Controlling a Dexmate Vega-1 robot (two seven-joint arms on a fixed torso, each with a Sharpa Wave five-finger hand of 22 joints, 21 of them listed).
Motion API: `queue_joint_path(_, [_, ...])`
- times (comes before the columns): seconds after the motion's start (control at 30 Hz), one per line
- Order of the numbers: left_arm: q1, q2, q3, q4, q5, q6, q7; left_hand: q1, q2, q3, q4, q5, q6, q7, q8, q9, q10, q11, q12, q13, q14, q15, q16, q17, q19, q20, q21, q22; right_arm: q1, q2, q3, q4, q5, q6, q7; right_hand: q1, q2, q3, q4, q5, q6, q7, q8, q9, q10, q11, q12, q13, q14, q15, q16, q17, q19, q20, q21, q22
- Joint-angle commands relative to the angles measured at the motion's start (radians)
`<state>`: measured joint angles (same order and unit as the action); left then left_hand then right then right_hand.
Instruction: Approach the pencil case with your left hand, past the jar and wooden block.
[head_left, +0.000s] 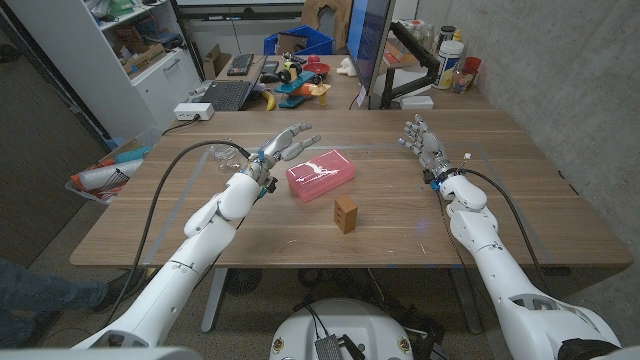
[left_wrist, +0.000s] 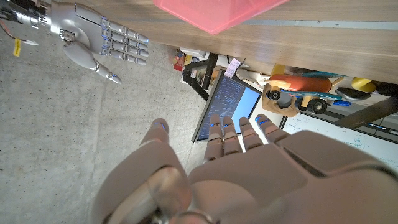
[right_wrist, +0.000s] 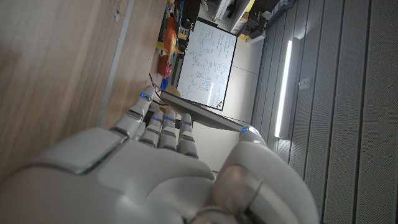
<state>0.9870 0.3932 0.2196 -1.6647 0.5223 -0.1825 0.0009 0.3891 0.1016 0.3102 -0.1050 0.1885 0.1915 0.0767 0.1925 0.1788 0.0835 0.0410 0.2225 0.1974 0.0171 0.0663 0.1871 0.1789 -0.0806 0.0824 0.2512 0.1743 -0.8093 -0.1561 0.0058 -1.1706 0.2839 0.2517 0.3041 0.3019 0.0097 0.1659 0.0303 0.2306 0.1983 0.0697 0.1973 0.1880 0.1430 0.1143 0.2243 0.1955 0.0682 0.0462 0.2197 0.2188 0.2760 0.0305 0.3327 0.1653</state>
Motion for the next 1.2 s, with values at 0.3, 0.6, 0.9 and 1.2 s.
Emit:
queue_joint_path(0.3, [-0.013,0.019,0.04,-0.003,0.05,0.0,-0.004,0.015,0.0,0.005,-0.01,-0.002,0.012,0.001,0.005,0.004,0.007,-0.001,0.003,0.005,0.008,-0.001,0.006,0.002,0.0,-0.001,-0.004,0.004,-0.001,0.005,0.004,0.005,0.006,0.017,-0.001,0.0,0.005,0.004,-0.005,0.003,0.011,-0.004,0.002,0.002,0.016,-0.002,-0.002,0.003,0.01,0.001,0.001,0.001,0.012,-0.005,-0.004,0.004])
queue_joint_path(0.6, [-0.019,0.036,0.061,-0.008,0.072,0.012,-0.033,0.017,0.0,0.006,-0.013,-0.002,0.018,0.0,0.005,0.004,0.008,-0.001,0.002,0.005,0.009,-0.001,0.005,0.002,0.001,0.0,-0.008,0.005,-0.008,0.003,0.004,-0.004,0.006,0.017,-0.008,0.0,0.006,0.004,-0.006,0.003,0.016,-0.004,0.004,0.002,0.021,-0.001,-0.002,0.004,0.014,0.0,0.002,0.001,0.014,-0.005,-0.008,0.004])
queue_joint_path(0.9, [-0.021,0.052,0.075,-0.021,0.114,0.034,-0.034,0.02,0.001,0.008,-0.016,-0.002,0.042,-0.004,0.012,0.005,0.023,-0.008,0.007,0.006,0.015,-0.005,0.007,0.002,0.005,0.003,-0.012,0.005,-0.007,0.001,0.002,-0.004,0.006,0.012,-0.008,0.0,0.006,0.003,-0.007,0.003,0.019,-0.007,0.004,0.002,0.022,0.001,-0.003,0.004,0.017,0.0,0.002,0.0,0.016,-0.004,-0.011,0.004])
queue_joint_path(1.2, [-0.029,0.059,0.09,-0.015,0.132,0.046,-0.042,0.021,0.001,0.009,-0.018,-0.002,0.047,-0.005,0.011,0.005,0.029,-0.005,0.008,0.006,0.018,-0.006,0.006,0.002,0.007,0.006,-0.015,0.005,-0.005,0.002,0.002,0.002,0.005,0.012,-0.007,0.0,0.007,0.003,-0.008,0.004,0.021,-0.008,0.005,0.002,0.023,0.002,-0.004,0.004,0.018,0.0,0.002,0.0,0.018,-0.004,-0.014,0.004])
